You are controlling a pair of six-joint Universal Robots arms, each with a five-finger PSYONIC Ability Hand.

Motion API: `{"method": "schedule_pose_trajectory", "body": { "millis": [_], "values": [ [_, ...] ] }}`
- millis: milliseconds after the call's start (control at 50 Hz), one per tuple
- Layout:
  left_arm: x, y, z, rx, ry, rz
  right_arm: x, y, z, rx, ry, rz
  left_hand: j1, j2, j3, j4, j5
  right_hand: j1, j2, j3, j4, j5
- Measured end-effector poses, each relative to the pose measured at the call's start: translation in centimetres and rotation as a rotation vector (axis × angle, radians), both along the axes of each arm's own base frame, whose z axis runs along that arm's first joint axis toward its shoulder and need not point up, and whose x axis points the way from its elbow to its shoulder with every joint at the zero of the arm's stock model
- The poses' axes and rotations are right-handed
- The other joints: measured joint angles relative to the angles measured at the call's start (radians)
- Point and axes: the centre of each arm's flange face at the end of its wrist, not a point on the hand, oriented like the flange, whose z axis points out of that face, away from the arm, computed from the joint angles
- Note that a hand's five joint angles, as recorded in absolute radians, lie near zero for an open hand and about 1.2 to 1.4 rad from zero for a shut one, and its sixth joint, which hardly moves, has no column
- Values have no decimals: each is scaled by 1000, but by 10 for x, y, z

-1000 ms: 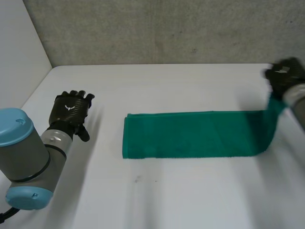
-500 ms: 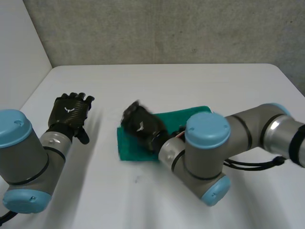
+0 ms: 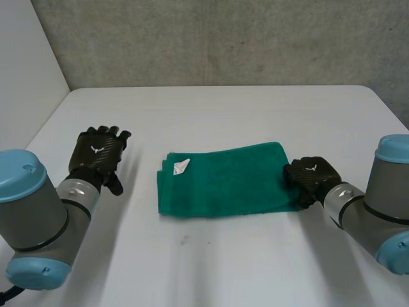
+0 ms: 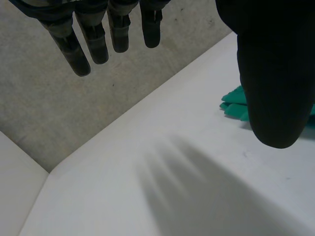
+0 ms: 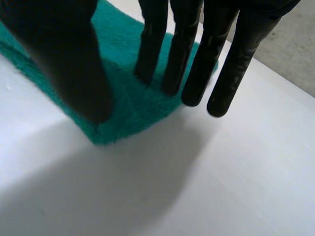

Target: Fold the towel.

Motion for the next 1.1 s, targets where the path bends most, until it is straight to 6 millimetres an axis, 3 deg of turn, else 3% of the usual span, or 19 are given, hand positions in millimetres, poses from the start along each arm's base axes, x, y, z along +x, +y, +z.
{"method": "schedule_pose_trajectory", "body": {
  "millis": [40,200,280,360,420,440,500,540,560,600,620,660,680,840,900,980,1100],
  "values": [
    [-1,1,0,0,0,-4,-3,-4,0,-11,-2,-7,0,0,0,0,0,114,175,186,190,188],
    [-2,4,1,-2,1,-10,1,-22,16,-106,-23,-15,0,0,0,0,0,123,209,239,252,239],
    [-2,5,5,-10,4,-10,24,-24,37,-182,-49,38,0,0,0,0,0,123,209,239,252,246],
    [-1,5,10,-27,10,-8,70,-4,58,-250,-90,169,0,0,0,0,0,123,209,239,254,253],
    [-1,3,19,-52,22,-5,112,28,64,-265,-118,310,0,0,0,0,0,138,209,239,254,256],
    [-1,3,19,-52,22,-5,112,28,64,-265,-118,310,0,0,0,0,0,138,209,239,254,256],
    [-2,2,28,-75,41,-5,148,65,54,-240,-126,459,0,0,0,0,0,138,209,239,254,256],
    [-4,2,35,-86,65,-9,164,84,43,-215,-122,539,0,0,0,0,0,104,146,187,199,210],
    [-4,2,35,-86,65,-9,164,84,43,-215,-122,539,0,0,0,0,0,104,146,187,199,210],
    [-10,2,45,-88,107,-22,174,95,33,-196,-113,584,0,0,0,0,0,-197,-212,-159,-150,-112],
    [-13,2,48,-86,124,-29,176,96,31,-194,-108,582,0,0,0,0,0,-461,-491,-456,-446,-409],
    [-16,2,53,-80,147,-38,176,96,30,-194,-104,570,0,0,0,0,0,-514,-565,-529,-503,-466],
    [-20,3,56,-71,168,-48,176,92,30,-195,-101,544,0,0,0,0,0,-614,-712,-687,-679,-640],
    [-58,6,51,63,258,-129,151,49,43,-145,-186,288,0,0,0,0,0,-623,-747,-729,-706,-673],
    [-79,8,34,156,270,-163,135,29,46,-74,-268,205,0,0,0,0,0,-623,-747,-729,-706,-673],
    [-92,7,12,236,258,-170,125,16,43,-14,-301,174,0,0,0,0,0,-623,-747,-729,-706,-673],
    [-97,5,-34,362,192,-141,115,0,16,103,-270,138,0,0,0,0,0,-623,-747,-729,-706,-673]
  ]
}}
